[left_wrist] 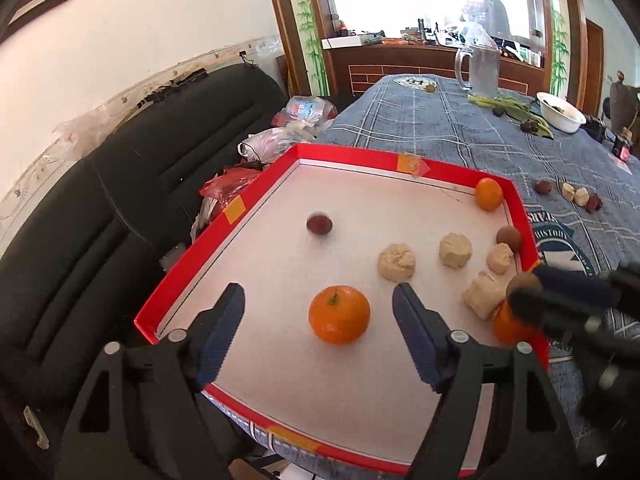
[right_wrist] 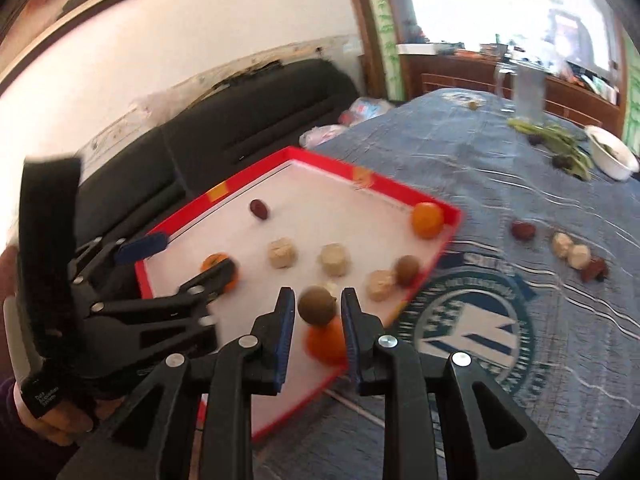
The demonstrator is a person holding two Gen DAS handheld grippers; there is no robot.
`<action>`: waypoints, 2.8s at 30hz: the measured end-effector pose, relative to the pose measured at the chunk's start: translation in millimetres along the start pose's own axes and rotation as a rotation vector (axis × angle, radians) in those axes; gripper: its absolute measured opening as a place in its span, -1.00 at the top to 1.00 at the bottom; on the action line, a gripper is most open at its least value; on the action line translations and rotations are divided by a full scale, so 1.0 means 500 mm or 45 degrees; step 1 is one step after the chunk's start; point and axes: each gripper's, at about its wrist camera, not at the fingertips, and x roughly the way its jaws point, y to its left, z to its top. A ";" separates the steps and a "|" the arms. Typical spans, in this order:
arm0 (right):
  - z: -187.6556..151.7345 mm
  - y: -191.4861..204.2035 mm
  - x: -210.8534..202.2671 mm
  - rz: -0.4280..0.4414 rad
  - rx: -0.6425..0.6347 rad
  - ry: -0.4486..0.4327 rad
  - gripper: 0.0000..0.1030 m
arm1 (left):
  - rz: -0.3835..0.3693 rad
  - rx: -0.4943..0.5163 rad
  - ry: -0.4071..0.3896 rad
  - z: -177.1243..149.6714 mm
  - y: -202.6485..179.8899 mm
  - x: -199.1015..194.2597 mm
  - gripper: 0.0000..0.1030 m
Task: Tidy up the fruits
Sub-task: 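Carry the date and kiwi over the red tray and open both grippers, then move both open grippers back toward the pile, then grasp a red date from the pile with the right gripper, then grasp a white cube with the left gripper while the right holds the date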
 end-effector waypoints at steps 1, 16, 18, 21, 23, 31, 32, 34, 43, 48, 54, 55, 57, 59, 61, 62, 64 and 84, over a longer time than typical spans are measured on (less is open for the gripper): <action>-0.001 -0.016 -0.007 -0.012 0.019 -0.005 0.55 | 0.001 0.007 -0.003 0.000 -0.004 -0.004 -0.53; -0.070 -0.387 -0.170 -0.326 0.474 -0.080 0.54 | -0.034 0.149 -0.056 0.026 -0.110 -0.049 -0.65; -0.059 -0.398 -0.169 -0.339 0.461 -0.066 0.51 | -0.061 0.196 -0.065 0.035 -0.145 -0.055 -0.66; -0.034 -0.408 -0.147 -0.357 0.406 -0.037 0.48 | -0.097 0.244 -0.079 0.042 -0.187 -0.067 -0.66; -0.017 -0.415 -0.119 -0.379 0.378 0.000 0.48 | -0.131 0.281 -0.090 0.044 -0.215 -0.078 -0.66; 0.033 -0.444 -0.003 -0.425 0.273 0.145 0.48 | -0.199 0.383 -0.081 0.050 -0.279 -0.093 -0.67; 0.036 -0.448 0.007 -0.425 0.267 0.160 0.48 | -0.214 0.392 -0.072 0.054 -0.286 -0.091 -0.67; 0.041 -0.451 0.022 -0.442 0.250 0.178 0.48 | -0.230 0.397 -0.061 0.061 -0.298 -0.090 -0.67; 0.041 -0.497 0.022 -0.346 0.301 0.126 0.69 | -0.299 0.452 -0.039 0.089 -0.376 -0.077 -0.67; 0.046 -0.571 -0.045 -0.310 0.536 0.024 0.69 | -0.404 0.446 0.023 0.121 -0.436 -0.039 -0.67; 0.038 -0.608 -0.058 -0.300 0.651 0.047 0.69 | -0.472 0.441 0.079 0.167 -0.515 0.037 -0.29; 0.037 -0.609 -0.054 -0.297 0.661 0.067 0.69 | -0.451 0.438 0.088 0.176 -0.522 0.054 -0.20; 0.037 -0.610 -0.046 -0.286 0.672 0.091 0.68 | -0.455 0.452 0.111 0.190 -0.537 0.082 0.01; 0.033 -0.608 -0.040 -0.266 0.679 0.112 0.69 | -0.454 0.480 0.121 0.197 -0.551 0.099 0.03; 0.029 -0.606 -0.036 -0.247 0.687 0.130 0.69 | -0.454 0.548 0.101 0.201 -0.570 0.109 0.07; 0.029 -0.608 -0.035 -0.244 0.688 0.139 0.69 | -0.451 0.591 0.089 0.202 -0.580 0.113 0.07; 0.026 -0.607 -0.027 -0.257 0.685 0.162 0.69 | -0.456 0.650 0.085 0.205 -0.593 0.119 0.07; 0.014 -0.583 -0.021 -0.299 0.505 -0.007 0.69 | -0.566 0.396 0.059 0.166 -0.565 0.100 0.60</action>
